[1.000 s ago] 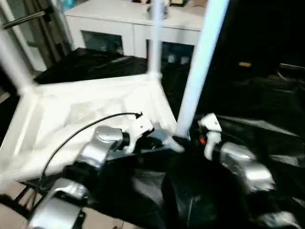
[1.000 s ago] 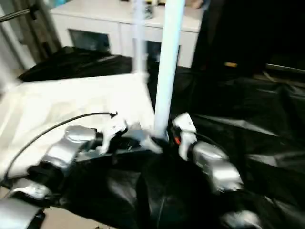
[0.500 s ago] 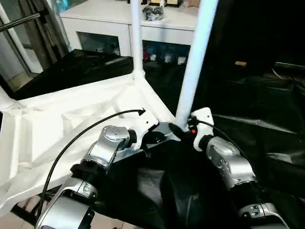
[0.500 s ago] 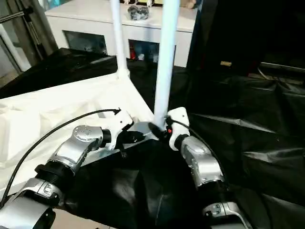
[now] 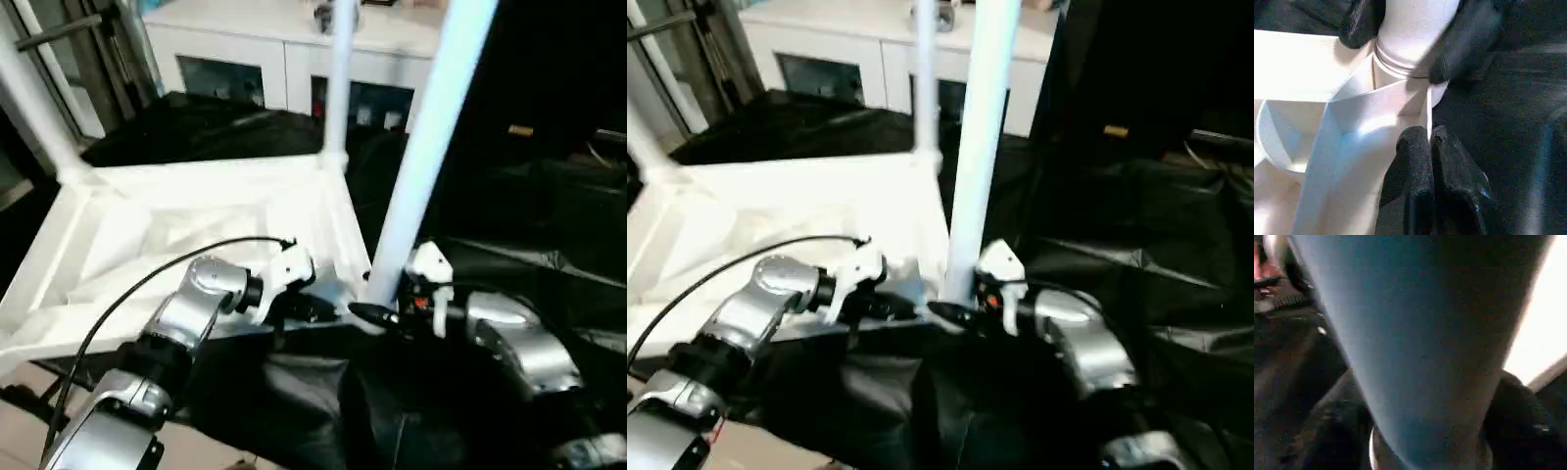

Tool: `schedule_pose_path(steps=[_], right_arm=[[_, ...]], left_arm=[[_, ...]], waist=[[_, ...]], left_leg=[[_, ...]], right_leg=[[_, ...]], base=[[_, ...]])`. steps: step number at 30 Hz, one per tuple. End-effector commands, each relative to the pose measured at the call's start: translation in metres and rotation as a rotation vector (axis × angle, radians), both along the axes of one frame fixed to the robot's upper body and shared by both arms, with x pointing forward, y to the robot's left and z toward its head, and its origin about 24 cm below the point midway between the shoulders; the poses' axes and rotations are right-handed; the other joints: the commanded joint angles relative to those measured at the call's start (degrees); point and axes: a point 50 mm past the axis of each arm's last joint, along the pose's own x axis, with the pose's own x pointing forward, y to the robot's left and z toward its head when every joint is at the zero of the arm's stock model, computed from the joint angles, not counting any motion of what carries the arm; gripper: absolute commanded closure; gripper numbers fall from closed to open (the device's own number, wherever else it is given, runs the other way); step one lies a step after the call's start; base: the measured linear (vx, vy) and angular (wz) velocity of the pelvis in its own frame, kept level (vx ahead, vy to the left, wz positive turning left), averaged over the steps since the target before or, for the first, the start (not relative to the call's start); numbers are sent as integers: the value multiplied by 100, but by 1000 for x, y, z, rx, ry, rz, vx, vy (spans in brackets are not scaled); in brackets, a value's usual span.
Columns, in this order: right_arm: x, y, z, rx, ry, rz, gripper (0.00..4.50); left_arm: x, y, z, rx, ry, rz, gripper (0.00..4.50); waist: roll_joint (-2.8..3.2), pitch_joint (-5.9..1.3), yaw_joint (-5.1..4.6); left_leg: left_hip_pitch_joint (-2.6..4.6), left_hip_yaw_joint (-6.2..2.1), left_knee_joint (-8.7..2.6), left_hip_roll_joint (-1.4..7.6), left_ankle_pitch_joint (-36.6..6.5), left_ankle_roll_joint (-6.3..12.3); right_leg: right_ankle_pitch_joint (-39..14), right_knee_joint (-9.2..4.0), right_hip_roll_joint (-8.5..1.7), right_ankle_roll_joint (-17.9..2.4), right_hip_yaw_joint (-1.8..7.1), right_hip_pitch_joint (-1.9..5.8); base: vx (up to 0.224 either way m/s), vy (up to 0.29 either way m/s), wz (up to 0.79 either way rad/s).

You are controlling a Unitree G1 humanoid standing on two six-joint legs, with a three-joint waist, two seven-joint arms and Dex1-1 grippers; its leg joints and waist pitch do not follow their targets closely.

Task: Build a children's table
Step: Rotate leg to tighten

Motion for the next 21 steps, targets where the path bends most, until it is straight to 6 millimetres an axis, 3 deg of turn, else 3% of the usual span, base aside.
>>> schedule_pose_path(steps=[1, 8, 16, 19, 21], right_arm=[[-6, 6, 2, 27, 15, 69, 162], [-11, 11, -2, 31, 46, 99, 229], [-15, 13, -11, 38, 83, 55, 240], [-11, 14, -16, 38, 90, -44, 241], [-7, 16, -21, 18, 85, -126, 241]], left_arm=[[-5, -5, 0, 2, 12, -57, 450], [-5, -3, -2, 11, 7, -45, 450], [0, -7, -3, -4, -14, 20, 450], [6, -12, -1, -24, -28, 93, 450], [10, -15, -1, -25, -39, 149, 450]], waist=[[-39, -291, 12], [-47, -300, 22], [-48, -293, 48], [-60, -266, 46], [-56, -237, 33]], left_leg=[[17, -57, -337, 277, -827, 436], [17, -63, -334, 262, -745, 377], [21, -59, -337, 264, -755, 376], [36, -60, -355, 254, -927, 297], [69, -64, -379, 244, -1185, 179]], right_leg=[[-478, -390, -496, -1325, 295, 289], [-521, -392, -495, -1288, 294, 283], [-600, -405, -498, -1253, 296, 271], [-970, -448, -501, -1175, 302, 259], [-1617, -525, -513, -1032, 305, 232]], base=[[0, 0, 0], [0, 0, 0], [0, 0, 0], [0, 0, 0], [0, 0, 0]])
